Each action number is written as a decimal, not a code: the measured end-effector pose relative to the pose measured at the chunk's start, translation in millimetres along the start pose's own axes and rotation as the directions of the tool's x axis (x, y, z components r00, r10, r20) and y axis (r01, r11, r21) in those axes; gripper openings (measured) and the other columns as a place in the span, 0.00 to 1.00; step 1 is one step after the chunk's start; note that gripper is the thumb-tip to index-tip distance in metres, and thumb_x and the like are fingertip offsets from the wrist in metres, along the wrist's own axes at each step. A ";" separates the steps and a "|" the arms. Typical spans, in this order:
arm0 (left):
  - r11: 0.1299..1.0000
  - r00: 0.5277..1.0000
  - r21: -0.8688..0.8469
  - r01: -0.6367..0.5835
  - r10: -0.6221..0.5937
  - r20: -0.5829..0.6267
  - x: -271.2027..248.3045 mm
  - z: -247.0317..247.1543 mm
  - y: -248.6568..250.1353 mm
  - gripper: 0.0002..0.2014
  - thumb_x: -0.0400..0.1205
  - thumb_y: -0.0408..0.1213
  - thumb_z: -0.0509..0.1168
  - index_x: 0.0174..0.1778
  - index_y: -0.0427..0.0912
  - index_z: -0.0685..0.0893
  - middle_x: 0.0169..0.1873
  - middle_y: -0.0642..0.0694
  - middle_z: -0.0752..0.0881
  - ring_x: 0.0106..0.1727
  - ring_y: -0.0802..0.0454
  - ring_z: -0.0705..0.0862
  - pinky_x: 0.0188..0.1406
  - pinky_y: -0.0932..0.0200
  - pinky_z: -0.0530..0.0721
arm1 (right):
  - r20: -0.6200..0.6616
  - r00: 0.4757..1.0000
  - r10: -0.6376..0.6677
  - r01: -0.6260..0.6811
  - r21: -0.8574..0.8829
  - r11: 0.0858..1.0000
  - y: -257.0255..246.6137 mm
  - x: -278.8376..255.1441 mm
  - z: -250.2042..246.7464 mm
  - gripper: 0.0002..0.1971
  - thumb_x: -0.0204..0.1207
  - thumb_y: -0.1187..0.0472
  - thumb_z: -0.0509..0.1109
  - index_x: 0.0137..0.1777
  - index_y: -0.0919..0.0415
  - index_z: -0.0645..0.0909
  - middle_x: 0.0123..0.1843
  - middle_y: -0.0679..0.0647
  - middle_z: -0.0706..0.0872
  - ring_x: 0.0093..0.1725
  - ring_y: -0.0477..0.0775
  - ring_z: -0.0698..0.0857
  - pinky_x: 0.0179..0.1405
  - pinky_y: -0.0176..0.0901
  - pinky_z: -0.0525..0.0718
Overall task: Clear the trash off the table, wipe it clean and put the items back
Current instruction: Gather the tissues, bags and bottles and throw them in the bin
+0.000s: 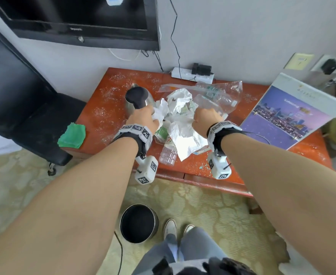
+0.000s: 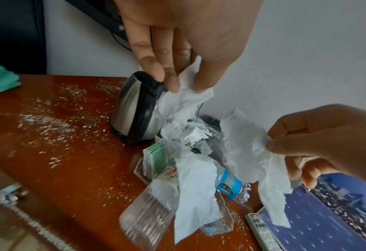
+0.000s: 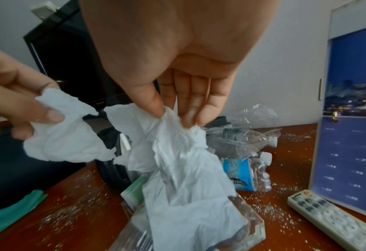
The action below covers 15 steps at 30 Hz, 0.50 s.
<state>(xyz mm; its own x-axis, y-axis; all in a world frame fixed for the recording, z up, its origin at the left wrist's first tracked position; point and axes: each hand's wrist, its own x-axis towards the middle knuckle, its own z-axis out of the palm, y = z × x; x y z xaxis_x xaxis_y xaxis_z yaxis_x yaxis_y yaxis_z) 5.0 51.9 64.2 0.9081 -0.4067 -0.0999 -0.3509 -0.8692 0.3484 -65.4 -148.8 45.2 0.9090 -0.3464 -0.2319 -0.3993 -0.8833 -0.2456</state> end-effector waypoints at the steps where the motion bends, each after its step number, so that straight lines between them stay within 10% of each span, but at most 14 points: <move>1: 1.000 1.000 -0.014 0.007 -0.007 0.001 -9.6 -0.7 -4.4 0.05 0.83 0.38 0.65 0.47 0.44 0.75 0.37 0.42 0.82 0.32 0.46 0.77 0.28 0.58 0.71 | 0.008 1.000 -0.011 0.011 0.001 1.000 -4.6 -5.1 4.1 0.04 0.77 0.64 0.61 0.41 0.62 0.72 0.37 0.58 0.78 0.37 0.61 0.83 0.31 0.44 0.78; 7: 0.994 0.995 -0.039 0.101 -0.101 0.007 -73.5 10.0 -40.8 0.14 0.81 0.42 0.67 0.62 0.46 0.82 0.55 0.39 0.88 0.53 0.35 0.87 0.48 0.50 0.85 | 0.092 0.988 -0.126 0.128 -0.014 0.992 -38.4 -38.9 38.8 0.02 0.76 0.63 0.61 0.44 0.62 0.74 0.40 0.59 0.78 0.42 0.64 0.79 0.28 0.40 0.69; 15: 0.936 0.923 0.003 0.352 -0.348 0.167 -192.9 78.9 -122.4 0.09 0.80 0.37 0.65 0.55 0.44 0.82 0.46 0.40 0.88 0.41 0.40 0.83 0.34 0.57 0.76 | 0.320 0.918 -0.235 0.244 0.012 0.970 -77.3 -109.2 146.6 0.12 0.78 0.61 0.63 0.58 0.62 0.80 0.54 0.61 0.87 0.47 0.63 0.84 0.39 0.44 0.78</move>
<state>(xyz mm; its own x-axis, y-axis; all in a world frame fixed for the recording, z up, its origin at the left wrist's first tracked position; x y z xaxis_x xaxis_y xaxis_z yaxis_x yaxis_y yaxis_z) -145.3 214.6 -32.7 0.9215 -0.1201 -0.3694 -0.0092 -0.9575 0.2883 -151.4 3.6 -48.4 0.8899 -0.0095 -0.4560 -0.1669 -0.9372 -0.3062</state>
